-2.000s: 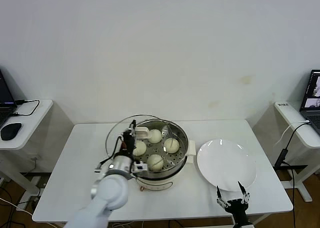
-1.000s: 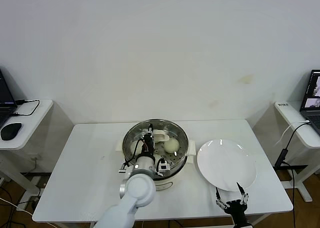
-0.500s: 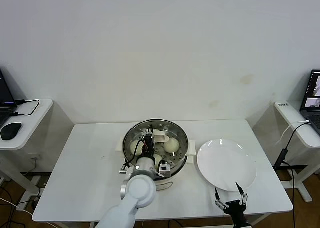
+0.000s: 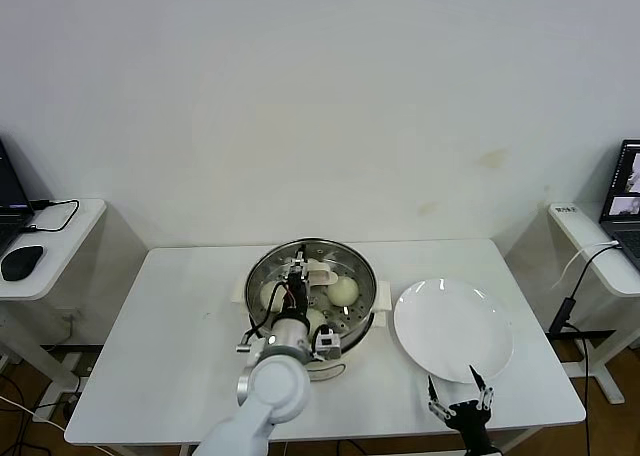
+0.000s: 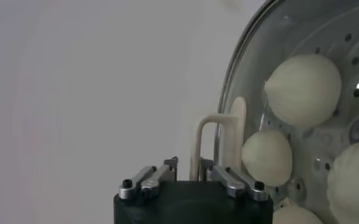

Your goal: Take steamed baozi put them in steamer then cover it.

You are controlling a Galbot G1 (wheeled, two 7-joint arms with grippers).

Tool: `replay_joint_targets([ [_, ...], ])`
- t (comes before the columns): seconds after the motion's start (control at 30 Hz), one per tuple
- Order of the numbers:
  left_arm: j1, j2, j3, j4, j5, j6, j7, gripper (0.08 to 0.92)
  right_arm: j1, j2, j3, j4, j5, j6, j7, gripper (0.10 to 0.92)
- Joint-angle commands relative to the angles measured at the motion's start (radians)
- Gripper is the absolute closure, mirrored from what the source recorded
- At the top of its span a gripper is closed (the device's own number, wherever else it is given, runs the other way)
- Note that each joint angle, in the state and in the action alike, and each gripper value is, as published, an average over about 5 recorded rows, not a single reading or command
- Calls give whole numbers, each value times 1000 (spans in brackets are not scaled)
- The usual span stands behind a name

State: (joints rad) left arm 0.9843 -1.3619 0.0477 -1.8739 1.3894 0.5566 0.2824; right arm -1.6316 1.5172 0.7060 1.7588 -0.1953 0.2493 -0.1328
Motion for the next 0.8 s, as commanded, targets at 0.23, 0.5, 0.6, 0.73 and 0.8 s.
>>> replay_joint_targets([
  [0.23,275,212,-93,-390,-401,-59,-174,324,-9,2,3,4,-4,0,-1,203],
  [0.5,624,264,-423,-510,-1008,-326,-428,180,-28,-12,1,24,18,19,-8,203],
  [0.6,720,208,-576,-450,-1267,-527,-503,178,-38,-27,-3,40,37,28,-7,203],
  [0.73,809,165,-635,-374,-1484,-635,-576,177,-54,-63,-19,62,91,49,-10,203],
  [0.8,841,161,-633,-344,-1575,-659,-580,177,-63,-86,-27,73,127,61,-15,203],
])
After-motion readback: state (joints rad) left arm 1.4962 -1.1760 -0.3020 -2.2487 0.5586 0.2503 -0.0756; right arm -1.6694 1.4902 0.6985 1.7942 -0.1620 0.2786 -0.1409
